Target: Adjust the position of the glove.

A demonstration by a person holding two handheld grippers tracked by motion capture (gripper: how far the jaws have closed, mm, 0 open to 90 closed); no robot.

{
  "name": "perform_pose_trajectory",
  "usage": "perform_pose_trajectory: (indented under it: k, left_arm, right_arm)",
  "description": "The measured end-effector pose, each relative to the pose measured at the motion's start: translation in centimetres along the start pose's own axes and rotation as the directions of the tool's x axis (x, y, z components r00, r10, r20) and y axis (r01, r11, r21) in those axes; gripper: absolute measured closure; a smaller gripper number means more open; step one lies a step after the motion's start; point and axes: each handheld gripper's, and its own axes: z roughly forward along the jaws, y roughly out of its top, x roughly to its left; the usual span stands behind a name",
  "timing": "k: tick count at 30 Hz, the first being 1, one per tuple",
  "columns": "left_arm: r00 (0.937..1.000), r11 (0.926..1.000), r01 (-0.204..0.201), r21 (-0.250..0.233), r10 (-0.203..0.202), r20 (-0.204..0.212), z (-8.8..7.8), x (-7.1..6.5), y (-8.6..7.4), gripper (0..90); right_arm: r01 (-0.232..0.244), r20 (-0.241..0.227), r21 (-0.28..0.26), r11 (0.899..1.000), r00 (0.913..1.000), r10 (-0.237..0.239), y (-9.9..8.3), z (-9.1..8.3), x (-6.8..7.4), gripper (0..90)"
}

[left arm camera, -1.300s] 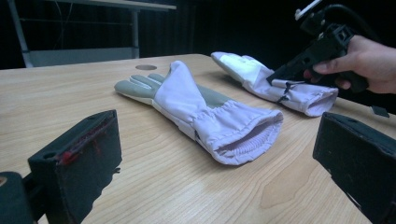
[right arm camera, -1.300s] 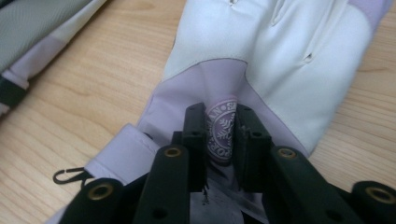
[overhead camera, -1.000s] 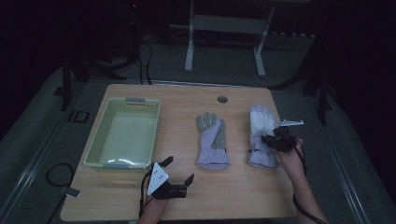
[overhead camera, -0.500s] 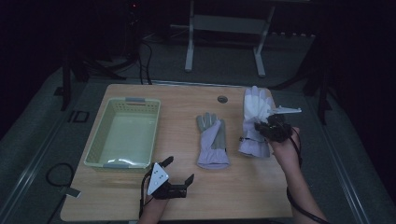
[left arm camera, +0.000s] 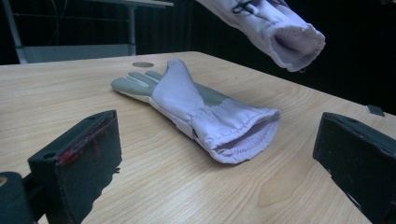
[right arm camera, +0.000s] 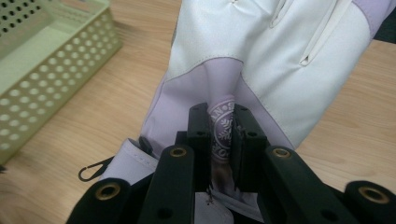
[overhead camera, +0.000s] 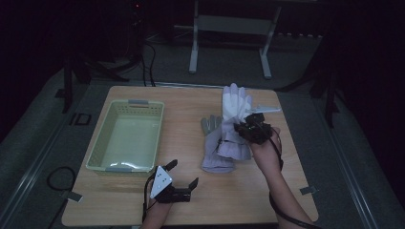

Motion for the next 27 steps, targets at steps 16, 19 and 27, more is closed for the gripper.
perform_pose_trajectory:
  k: [16, 19, 27]
  left_arm:
    - [1.0, 1.0, 0.004, -0.002, -0.004, 0.005, 0.0, 0.0, 0.0, 1.1]
    - [1.0, 1.0, 0.003, -0.001, -0.003, 0.005, 0.0, 0.0, 0.0, 1.1]
    - [1.0, 1.0, 0.001, -0.002, -0.001, 0.004, 0.0, 0.0, 0.0, 1.1]
  right_arm:
    - [-0.023, 0.027, 0.127, 0.992, 0.9994, 0.02, -2.5, 6.6, 2.4, 79.3]
    - [-0.013, 0.028, 0.155, 0.988, 0.9996, 0.009, -3.0, 7.7, 2.6, 79.1]
    - [0.02, 0.003, 0.184, 0.983, 0.9998, -0.021, -3.2, 8.9, 3.0, 78.2]
